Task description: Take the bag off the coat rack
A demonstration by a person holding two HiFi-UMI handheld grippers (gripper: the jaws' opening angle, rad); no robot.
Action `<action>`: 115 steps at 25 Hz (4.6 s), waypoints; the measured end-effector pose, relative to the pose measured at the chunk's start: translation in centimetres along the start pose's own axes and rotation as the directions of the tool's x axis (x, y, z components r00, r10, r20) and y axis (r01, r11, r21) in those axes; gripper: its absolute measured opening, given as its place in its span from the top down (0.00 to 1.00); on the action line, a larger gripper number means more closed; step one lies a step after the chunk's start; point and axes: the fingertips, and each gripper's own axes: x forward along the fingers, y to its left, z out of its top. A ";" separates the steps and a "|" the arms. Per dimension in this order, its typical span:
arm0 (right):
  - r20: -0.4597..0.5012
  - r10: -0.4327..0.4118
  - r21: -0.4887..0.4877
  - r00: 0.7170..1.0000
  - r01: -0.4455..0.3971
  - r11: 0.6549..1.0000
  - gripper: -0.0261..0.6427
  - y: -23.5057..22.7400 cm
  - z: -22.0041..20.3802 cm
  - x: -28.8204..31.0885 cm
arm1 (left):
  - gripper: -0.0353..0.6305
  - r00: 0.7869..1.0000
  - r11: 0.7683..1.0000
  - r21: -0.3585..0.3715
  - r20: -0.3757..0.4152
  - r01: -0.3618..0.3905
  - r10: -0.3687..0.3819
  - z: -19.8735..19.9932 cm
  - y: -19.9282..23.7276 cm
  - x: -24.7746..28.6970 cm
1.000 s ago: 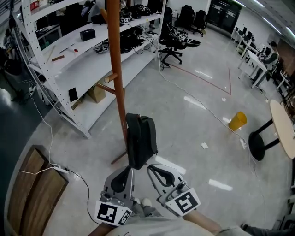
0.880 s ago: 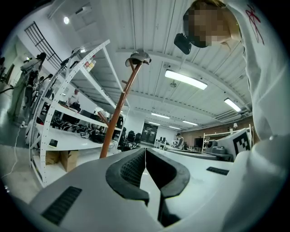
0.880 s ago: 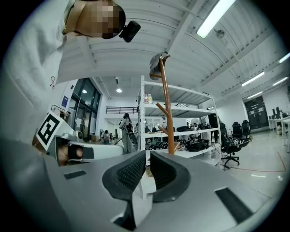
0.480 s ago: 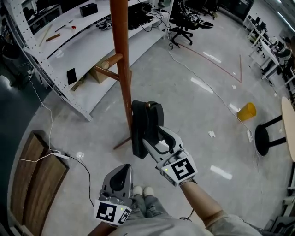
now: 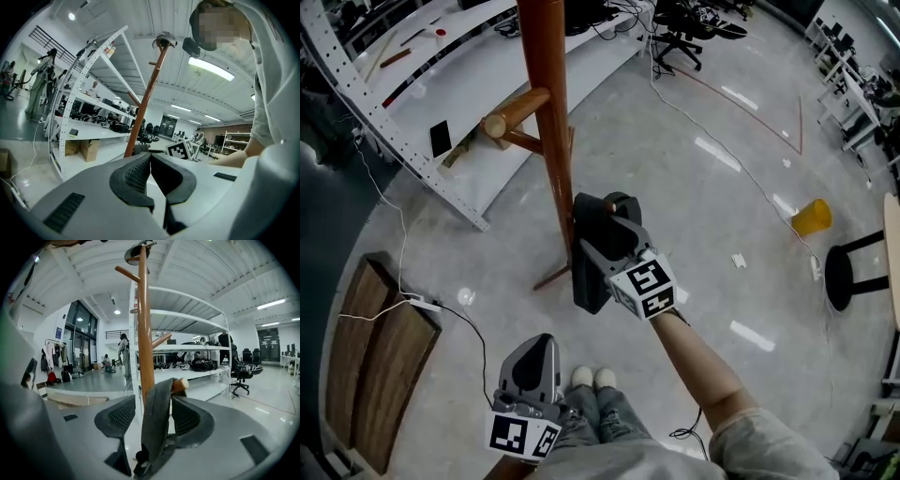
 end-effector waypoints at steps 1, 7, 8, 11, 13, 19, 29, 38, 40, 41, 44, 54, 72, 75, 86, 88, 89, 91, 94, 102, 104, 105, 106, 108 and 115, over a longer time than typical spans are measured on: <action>-0.009 0.009 0.007 1.000 -0.009 1.000 0.62 -0.1 -0.3 0.8 | 0.92 1.000 1.000 -0.002 -0.002 -0.006 0.006 -0.1 0.2 -0.1; -0.026 0.058 0.017 0.998 -0.058 0.998 0.63 0.2 -0.8 3.0 | 0.92 0.999 0.999 -0.001 -0.010 -0.046 0.046 0.0 0.8 -0.9; -0.021 0.056 0.015 0.998 -0.055 0.998 0.65 0.1 -0.8 3.0 | 0.92 0.999 0.999 0.000 -0.013 -0.052 0.052 -0.1 0.9 -1.1; -0.014 0.070 0.008 0.997 -0.070 0.997 0.87 -0.1 -0.5 3.1 | 0.92 0.998 0.998 0.003 -0.016 -0.067 0.067 -0.1 1.2 -1.6; -0.020 0.076 -0.012 0.997 -0.077 0.997 0.90 0.1 -0.4 3.0 | 0.92 0.997 0.997 0.006 -0.017 -0.071 0.071 -0.1 1.2 -1.9; -0.014 0.078 -0.053 0.997 -0.078 0.996 0.91 0.5 0.1 2.7 | 0.92 0.997 0.997 0.017 -0.012 -0.078 0.079 0.1 1.2 -2.3; 0.086 0.016 -0.012 0.996 -0.015 1.000 0.91 -1.7 3.8 -1.5 | 0.92 0.999 0.998 0.028 0.001 -0.048 0.048 0.9 0.2 -2.5; 0.224 -0.027 0.001 0.974 0.027 1.000 0.91 -1.0 8.7 -9.2 | 0.92 0.999 0.997 0.075 0.040 0.021 -0.024 2.8 -2.5 -2.3; 0.258 -0.040 0.009 0.965 0.039 0.999 0.91 -0.5 10.1 -11.3 | 0.92 0.998 0.995 0.089 0.052 0.042 -0.047 3.4 -3.3 -2.3; 0.275 -0.044 0.015 0.960 0.042 0.999 0.91 -0.2 10.7 -12.3 | 0.92 0.997 0.994 0.096 0.058 0.053 -0.059 3.7 -3.7 -2.3; 0.319 -0.040 0.008 0.947 0.039 0.999 0.91 1.2 12.6 -15.1 | 0.92 0.994 0.991 0.108 0.072 0.077 -0.085 4.6 -4.7 -2.4; 0.366 -0.058 -0.061 0.929 0.086 0.994 0.91 6.1 17.4 -23.9 | 0.92 0.968 0.973 0.182 0.185 0.138 -0.172 9.8 -8.3 -2.6; 0.390 -0.100 -0.054 0.915 0.131 0.990 0.91 11.4 17.0 -31.9 | 0.92 0.953 0.964 0.221 0.232 0.146 -0.197 11.1 -10.4 -6.5; 0.384 -0.090 -0.057 0.919 0.121 0.991 0.91 12.4 16.1 -32.0 | 0.92 0.953 0.962 0.229 0.230 0.146 -0.199 10.9 -10.6 -6.9; 0.362 -0.057 0.001 0.930 0.060 0.998 0.91 14.4 13.7 -31.2 | 0.92 0.954 0.965 0.208 0.220 0.160 -0.206 9.8 -10.5 -7.2; 0.364 -0.053 0.000 0.930 0.057 0.998 0.91 14.8 13.8 -31.2 | 0.92 0.953 0.965 0.208 0.222 0.161 -0.207 9.8 -10.3 -7.3; 0.366 -0.053 -0.001 0.929 0.057 0.998 0.91 14.9 13.9 -31.2 | 0.92 0.952 0.964 0.209 0.222 0.163 -0.209 9.9 -10.2 -7.3; 0.371 -0.057 -0.001 0.927 0.061 0.998 0.91 15.2 14.1 -31.0 | 0.92 0.951 0.963 0.211 0.222 0.169 -0.215 10.0 -9.9 -7.3; 0.372 -0.065 -0.002 0.926 0.071 0.997 0.91 15.6 14.3 -30.9 | 0.92 0.947 0.959 0.219 0.224 0.180 -0.229 10.4 -9.6 -7.4; 0.397 -0.112 0.012 0.911 0.116 0.993 0.91 16.4 14.5 -31.8 | 0.92 0.933 0.944 0.241 0.225 0.226 -0.281 11.0 -9.7 -7.9; 0.396 -0.117 0.014 0.911 0.121 0.993 0.91 16.9 14.3 -32.1 | 0.92 0.931 0.942 0.243 0.226 0.232 -0.287 10.9 -9.8 -8.4; 0.395 -0.119 0.015 0.911 0.123 0.992 0.91 17.1 14.2 -32.3 | 0.92 0.930 0.941 0.243 0.225 0.235 -0.291 10.8 -9.9 -8.6; 0.395 -0.122 0.017 0.911 0.125 0.992 0.91 17.3 14.1 -32.5 | 0.92 0.930 0.940 0.243 0.222 0.239 -0.293 10.7 -10.0 -8.8; 0.397 -0.125 0.021 0.910 0.127 0.992 0.91 17.6 13.8 -33.0 | 0.92 0.929 0.940 0.239 0.219 0.245 -0.298 10.3 -10.2 -9.1; 0.394 -0.118 0.017 0.911 0.121 0.992 0.91 19.0 13.6 -35.7 | 0.92 0.928 0.945 0.229 0.236 0.235 -0.288 10.2 -12.7 -10.9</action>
